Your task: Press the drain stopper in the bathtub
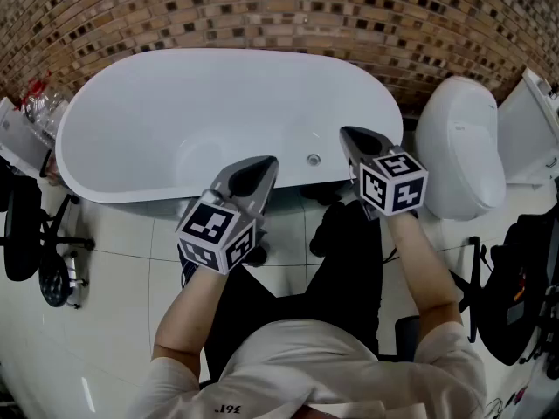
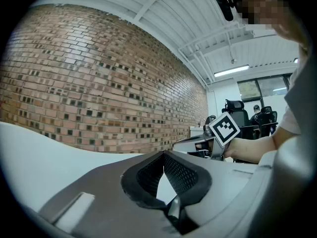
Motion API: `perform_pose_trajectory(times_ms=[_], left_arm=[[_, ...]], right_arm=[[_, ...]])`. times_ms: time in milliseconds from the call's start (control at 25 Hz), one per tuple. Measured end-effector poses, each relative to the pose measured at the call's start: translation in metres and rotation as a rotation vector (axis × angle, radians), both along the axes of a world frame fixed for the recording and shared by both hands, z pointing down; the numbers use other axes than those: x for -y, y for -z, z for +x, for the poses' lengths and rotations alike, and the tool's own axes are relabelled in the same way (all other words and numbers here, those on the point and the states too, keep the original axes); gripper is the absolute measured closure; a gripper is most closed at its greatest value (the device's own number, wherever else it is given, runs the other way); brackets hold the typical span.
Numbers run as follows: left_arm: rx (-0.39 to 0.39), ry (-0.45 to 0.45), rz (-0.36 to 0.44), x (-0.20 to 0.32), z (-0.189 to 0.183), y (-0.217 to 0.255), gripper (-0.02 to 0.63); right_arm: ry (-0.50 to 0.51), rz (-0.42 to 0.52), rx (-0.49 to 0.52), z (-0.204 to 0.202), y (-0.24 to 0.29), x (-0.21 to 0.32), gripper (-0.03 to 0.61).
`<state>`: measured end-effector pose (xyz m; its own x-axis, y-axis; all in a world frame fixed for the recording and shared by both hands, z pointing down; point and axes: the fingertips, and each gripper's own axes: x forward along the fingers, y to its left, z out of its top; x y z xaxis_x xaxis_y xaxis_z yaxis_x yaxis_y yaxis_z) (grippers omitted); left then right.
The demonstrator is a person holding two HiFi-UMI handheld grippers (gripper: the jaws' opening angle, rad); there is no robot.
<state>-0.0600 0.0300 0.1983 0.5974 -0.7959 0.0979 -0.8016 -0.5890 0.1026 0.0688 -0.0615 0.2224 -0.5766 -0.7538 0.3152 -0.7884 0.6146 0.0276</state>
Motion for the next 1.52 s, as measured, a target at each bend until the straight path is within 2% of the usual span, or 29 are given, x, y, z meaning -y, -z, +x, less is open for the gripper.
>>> perform_pose_trajectory(times_ms=[240, 520, 960, 1520], left_arm=[[0.000, -0.001, -0.010, 0.044, -0.003, -0.011, 0.606], [0.011, -0.019, 0.000, 0.077, 0.002, -0.006, 0.606], [0.021, -0.028, 0.064, 0.089, -0.003, 0.032, 0.606], [0.033, -0.025, 0.037, 0.087, -0.002, 0.019, 0.606]], right_arm=[[-0.014, 0.022, 0.013, -0.007, 0.005, 0.049, 0.563], [-0.019, 0.031, 0.021, -0.010, 0.007, 0.081, 0.563], [0.027, 0.129, -0.002, -0.036, 0.070, 0.096, 0.568], [0.046, 0.101, -0.025, -0.046, 0.062, 0.105, 0.568]])
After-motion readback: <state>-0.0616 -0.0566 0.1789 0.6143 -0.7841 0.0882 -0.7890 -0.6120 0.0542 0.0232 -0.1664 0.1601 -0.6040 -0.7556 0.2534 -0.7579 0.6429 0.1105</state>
